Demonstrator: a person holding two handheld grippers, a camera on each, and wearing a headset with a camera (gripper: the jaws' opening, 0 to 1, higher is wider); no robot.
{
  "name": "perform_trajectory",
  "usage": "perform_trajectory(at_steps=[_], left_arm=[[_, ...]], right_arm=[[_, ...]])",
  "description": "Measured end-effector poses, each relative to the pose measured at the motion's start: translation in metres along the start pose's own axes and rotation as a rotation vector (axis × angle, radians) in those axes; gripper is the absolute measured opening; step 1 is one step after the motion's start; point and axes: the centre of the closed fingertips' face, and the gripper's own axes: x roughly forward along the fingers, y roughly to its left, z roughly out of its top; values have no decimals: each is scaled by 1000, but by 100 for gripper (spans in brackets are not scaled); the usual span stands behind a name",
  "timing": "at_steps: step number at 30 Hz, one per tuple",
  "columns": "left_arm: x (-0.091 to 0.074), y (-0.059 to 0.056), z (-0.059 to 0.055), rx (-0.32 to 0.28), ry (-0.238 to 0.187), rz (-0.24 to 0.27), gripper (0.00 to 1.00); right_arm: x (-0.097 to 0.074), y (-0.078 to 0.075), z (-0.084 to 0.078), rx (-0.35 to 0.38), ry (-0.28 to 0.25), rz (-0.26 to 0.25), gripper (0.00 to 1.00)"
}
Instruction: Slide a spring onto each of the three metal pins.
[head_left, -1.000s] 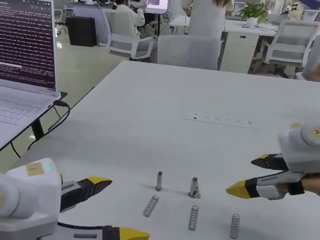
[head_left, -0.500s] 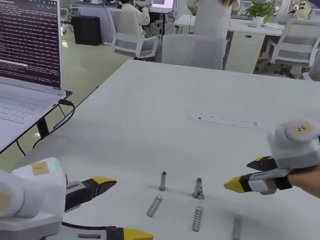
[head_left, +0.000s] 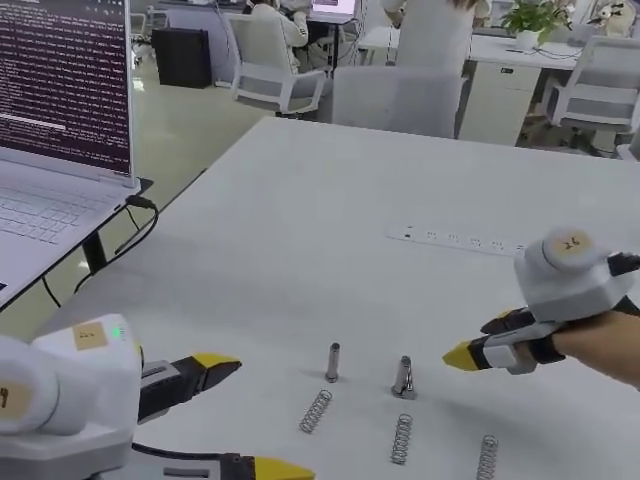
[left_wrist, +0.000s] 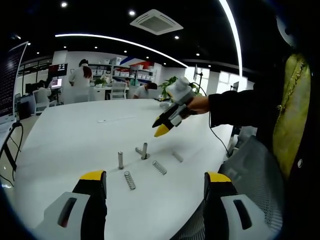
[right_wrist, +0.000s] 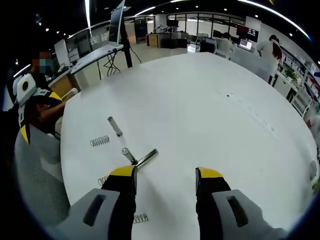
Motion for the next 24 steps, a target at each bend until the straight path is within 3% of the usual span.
perform_trajectory(at_steps=[11,24], left_arm=[[1,-2,0,1,4,-5,76],[2,-4,-1,-8,6,-10,75]], right_arm=[[23,5,0,-9,67,4,34],[48,7,3,19,128,8,30]])
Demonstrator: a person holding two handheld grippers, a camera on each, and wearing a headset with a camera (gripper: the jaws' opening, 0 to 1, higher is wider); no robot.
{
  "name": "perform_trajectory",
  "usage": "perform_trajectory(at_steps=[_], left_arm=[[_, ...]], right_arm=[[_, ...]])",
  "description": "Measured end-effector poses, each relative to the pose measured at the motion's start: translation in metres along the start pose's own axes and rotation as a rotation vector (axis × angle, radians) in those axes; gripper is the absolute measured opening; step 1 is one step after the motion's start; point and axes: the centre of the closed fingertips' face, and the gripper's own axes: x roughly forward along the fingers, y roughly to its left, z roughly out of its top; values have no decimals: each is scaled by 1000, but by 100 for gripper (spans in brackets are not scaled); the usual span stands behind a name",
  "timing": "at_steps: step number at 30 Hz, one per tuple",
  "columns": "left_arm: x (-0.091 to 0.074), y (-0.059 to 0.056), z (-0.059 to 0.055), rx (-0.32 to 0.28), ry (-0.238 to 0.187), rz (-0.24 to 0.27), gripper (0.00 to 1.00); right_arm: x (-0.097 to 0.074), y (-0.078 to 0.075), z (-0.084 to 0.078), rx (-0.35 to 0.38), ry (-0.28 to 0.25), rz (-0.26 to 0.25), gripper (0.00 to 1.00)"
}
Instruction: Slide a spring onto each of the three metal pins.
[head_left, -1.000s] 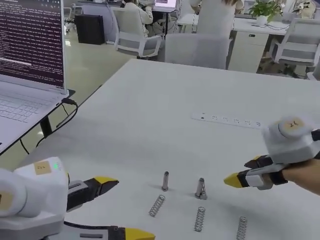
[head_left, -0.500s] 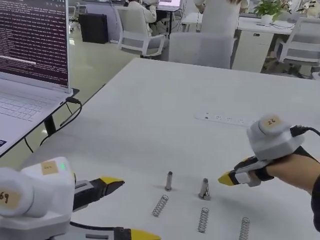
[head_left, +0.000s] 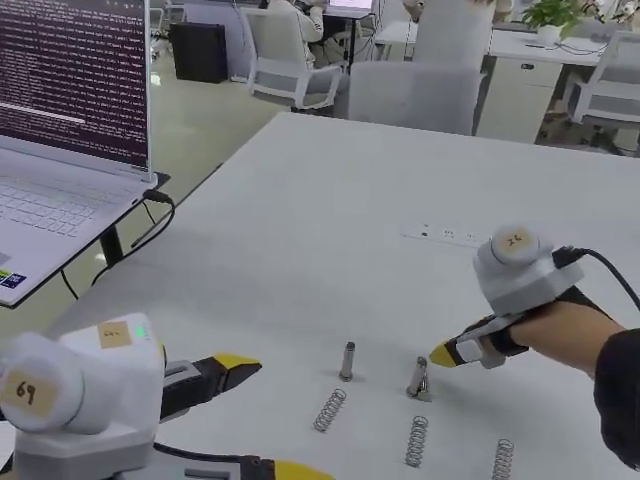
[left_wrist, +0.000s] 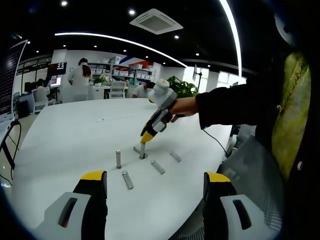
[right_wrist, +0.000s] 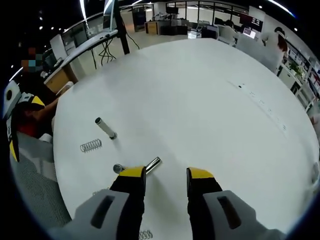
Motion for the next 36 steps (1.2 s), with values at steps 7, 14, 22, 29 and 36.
perform_trajectory(at_steps=[7,14,22,29,36], left_arm=[[-1,2,0,-6,-3,3,75],[0,4,-1,-17,-6,7,75],[1,4,-2,-23,-6,4,74],[1,4,-3,-26,-5,4,74],[1,4,-3,-29,-6,5,73]], right_arm=[[13,5,-2,-2,41,23,27],[20,4,-3,1,65,7,26],[26,2,-1,-18,77,-20,26],[31,4,0,-47,87,-24,27],[31,2,-3,-57,97,-26,27]])
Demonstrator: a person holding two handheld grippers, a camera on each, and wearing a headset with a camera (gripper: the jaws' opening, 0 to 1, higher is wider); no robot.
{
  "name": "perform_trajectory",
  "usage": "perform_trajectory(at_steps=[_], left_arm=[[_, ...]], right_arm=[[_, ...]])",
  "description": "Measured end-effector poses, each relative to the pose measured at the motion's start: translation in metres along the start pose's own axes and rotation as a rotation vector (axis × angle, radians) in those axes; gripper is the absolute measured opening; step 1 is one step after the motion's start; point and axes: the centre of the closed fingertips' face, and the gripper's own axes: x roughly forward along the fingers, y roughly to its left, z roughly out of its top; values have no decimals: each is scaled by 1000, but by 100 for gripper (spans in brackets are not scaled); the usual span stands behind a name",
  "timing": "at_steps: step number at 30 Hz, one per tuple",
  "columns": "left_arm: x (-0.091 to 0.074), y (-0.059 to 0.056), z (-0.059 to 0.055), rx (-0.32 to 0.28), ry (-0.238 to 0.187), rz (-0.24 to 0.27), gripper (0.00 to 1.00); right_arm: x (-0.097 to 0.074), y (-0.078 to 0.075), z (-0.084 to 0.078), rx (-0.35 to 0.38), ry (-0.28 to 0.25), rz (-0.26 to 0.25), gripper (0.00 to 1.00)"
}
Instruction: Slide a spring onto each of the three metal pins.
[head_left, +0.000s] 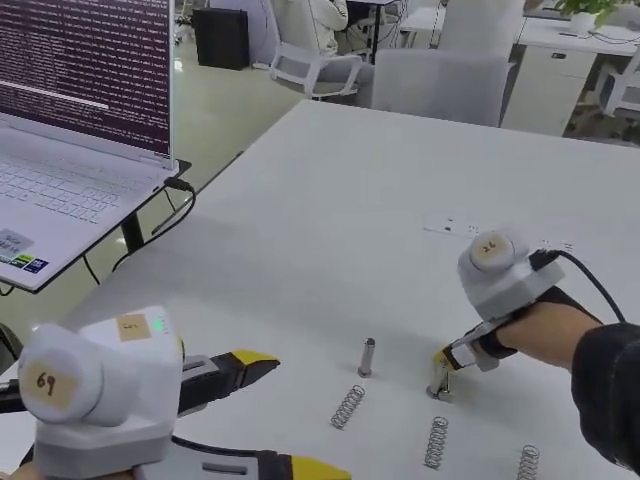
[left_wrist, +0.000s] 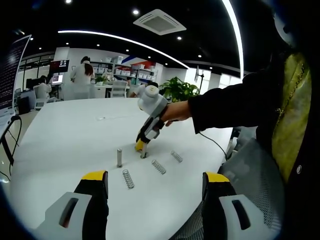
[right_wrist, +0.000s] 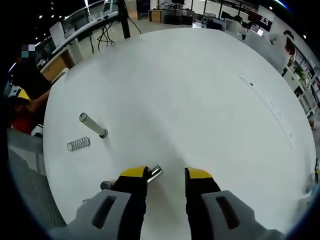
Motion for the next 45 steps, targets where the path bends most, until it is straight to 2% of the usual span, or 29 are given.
perform_trajectory(at_steps=[13,24,36,45], left_arm=[[0,0,1,2,-3,-2,73],[-1,1,2,-3,-10,0,72],[-3,2,2,-6,-15,4,72],[-3,2,2,-4,-19,7,72]], right_arm=[[-4,-3,-10,-24,30,-22,25],[-7,-9,-20,-67,89,-47,14],[-4,-8,-21,-45,120,-36,9],[-6,-6,-21,-31,109,-14,6]])
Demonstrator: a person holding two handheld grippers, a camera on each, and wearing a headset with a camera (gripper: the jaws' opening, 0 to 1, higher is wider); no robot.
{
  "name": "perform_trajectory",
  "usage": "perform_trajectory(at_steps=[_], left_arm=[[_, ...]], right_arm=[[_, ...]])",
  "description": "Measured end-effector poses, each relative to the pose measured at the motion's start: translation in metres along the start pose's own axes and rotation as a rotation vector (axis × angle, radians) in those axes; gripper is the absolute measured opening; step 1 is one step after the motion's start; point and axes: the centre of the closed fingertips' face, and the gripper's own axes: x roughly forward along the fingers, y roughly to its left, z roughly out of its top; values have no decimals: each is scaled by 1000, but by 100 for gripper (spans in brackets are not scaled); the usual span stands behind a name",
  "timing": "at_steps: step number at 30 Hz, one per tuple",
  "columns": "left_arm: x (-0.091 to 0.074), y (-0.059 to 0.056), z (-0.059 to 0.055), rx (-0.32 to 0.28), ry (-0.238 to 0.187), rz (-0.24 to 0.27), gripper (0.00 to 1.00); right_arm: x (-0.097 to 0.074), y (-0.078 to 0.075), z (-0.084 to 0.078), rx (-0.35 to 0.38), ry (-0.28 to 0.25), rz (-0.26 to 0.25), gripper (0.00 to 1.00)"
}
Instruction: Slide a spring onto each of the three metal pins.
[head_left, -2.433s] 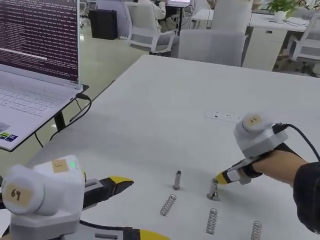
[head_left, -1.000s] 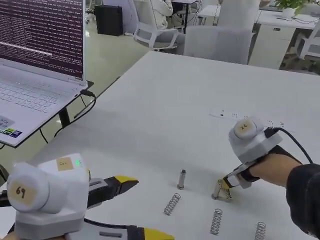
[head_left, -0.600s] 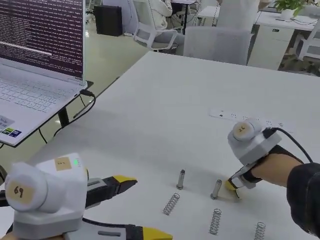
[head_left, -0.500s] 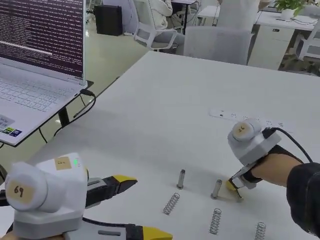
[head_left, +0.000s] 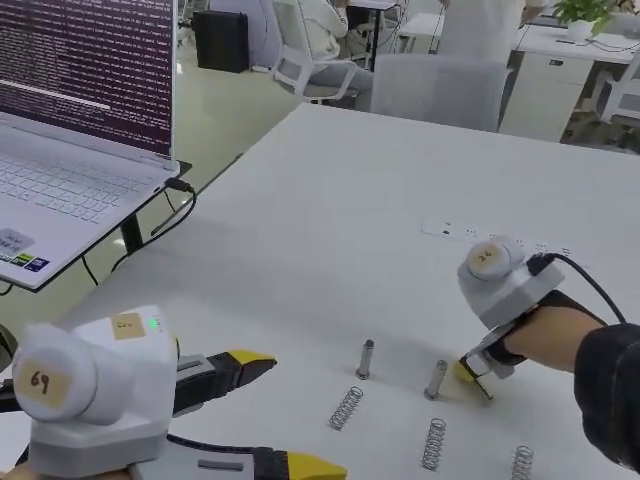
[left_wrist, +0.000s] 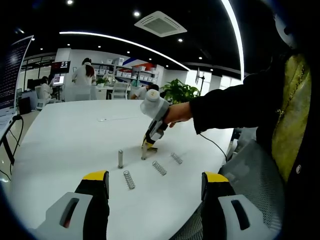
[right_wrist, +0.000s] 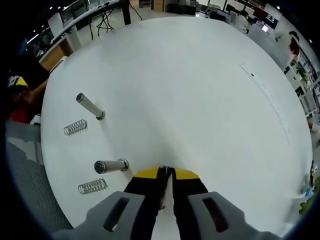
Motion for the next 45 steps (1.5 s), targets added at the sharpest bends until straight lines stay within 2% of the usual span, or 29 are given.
perform_trajectory(at_steps=[3,15,31,37,45], left_arm=[[0,-1,0,1,0,-2,72],[2,-4,2,9,-3,-13,71],[7,-11,8,31,-2,-34,71],[7,-14,8,41,2,-40,71],[7,-17,10,49,4,-45,70]], right_arm=[[-3,1,-2,-17,-7,-10,6],[-13,2,-6,-8,-27,-13,5],[-38,0,-16,-5,-85,-47,5],[-44,-1,-24,6,-103,-57,4],[-49,1,-26,15,-138,-63,4]])
